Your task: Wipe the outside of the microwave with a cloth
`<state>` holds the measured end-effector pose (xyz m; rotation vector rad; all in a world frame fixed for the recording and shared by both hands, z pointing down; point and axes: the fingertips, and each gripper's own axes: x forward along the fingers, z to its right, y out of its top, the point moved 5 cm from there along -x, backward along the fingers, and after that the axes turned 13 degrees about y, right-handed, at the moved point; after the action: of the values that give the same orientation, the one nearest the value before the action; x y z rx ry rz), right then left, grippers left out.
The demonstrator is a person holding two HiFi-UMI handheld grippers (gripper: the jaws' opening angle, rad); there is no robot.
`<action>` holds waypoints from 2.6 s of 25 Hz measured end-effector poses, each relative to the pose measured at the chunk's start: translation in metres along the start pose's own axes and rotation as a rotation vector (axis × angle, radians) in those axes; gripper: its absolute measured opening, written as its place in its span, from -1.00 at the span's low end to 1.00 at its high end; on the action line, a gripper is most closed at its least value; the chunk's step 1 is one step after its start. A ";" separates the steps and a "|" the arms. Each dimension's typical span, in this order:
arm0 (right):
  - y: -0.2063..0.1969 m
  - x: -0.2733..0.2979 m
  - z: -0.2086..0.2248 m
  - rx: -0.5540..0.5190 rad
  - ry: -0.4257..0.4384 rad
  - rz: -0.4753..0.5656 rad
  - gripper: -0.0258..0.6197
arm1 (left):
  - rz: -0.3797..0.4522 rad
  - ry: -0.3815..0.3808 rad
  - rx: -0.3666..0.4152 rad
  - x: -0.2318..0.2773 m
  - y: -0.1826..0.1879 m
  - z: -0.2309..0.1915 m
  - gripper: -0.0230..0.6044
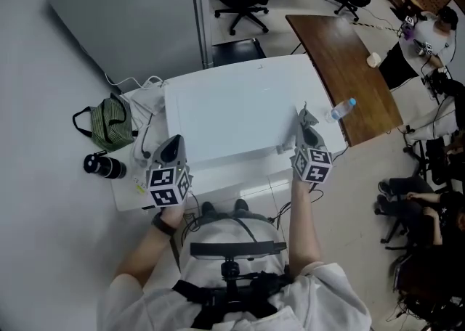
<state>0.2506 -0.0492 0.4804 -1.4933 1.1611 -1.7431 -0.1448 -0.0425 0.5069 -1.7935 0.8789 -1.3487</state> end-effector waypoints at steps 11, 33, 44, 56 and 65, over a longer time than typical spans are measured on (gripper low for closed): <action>-0.034 0.054 -0.334 -0.077 0.804 -0.037 -0.89 | 0.014 0.093 -0.049 -0.041 -0.019 -0.064 -0.89; -0.103 -0.049 -0.043 0.103 0.469 0.051 -0.89 | -0.086 0.034 -0.011 -0.035 -0.051 0.098 -0.89; -0.146 -0.045 -0.059 0.047 0.499 -0.021 -0.89 | -0.099 0.046 -0.086 -0.072 -0.080 0.111 -0.89; -0.171 0.032 -0.419 -0.116 0.882 -0.090 -0.89 | -0.037 0.161 -0.194 -0.199 -0.123 -0.087 -0.89; -0.183 0.033 -0.389 -0.073 0.689 -0.106 -0.89 | -0.012 0.065 -0.183 -0.193 -0.141 -0.098 -0.89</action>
<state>-0.1115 0.1063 0.6553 -1.0156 1.4975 -2.4101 -0.2690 0.1794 0.5531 -1.9043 1.0576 -1.3788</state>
